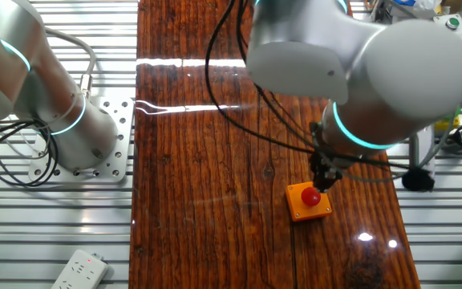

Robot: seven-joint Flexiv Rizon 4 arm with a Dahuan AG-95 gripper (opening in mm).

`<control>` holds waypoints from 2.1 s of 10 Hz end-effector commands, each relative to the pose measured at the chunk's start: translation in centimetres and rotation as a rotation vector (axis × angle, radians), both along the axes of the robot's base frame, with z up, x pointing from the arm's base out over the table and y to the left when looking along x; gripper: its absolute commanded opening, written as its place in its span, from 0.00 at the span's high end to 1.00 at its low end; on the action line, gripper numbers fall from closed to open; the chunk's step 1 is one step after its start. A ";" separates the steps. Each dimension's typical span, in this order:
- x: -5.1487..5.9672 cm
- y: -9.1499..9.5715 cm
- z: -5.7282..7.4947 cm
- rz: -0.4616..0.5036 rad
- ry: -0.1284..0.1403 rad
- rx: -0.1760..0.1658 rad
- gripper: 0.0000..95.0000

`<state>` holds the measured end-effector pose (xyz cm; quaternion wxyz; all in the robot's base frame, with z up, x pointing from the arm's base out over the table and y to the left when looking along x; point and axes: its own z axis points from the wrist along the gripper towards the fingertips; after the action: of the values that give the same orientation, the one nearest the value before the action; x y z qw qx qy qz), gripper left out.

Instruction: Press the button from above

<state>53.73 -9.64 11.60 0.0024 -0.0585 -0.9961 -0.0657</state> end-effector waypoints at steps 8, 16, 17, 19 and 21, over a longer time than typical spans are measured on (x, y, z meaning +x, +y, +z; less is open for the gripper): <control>0.5 0.2 -2.1 -0.127 0.044 -0.083 0.20; -0.7 -1.6 -1.5 -0.078 0.057 -0.102 0.20; -0.8 -1.8 -1.5 -0.077 0.056 -0.103 0.20; -0.8 -2.1 -1.9 -0.082 0.047 -0.098 0.20; -0.8 -2.3 -2.2 -0.085 0.041 -0.094 0.20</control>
<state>53.00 -12.02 9.30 0.0177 -0.1024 -0.9944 -0.0172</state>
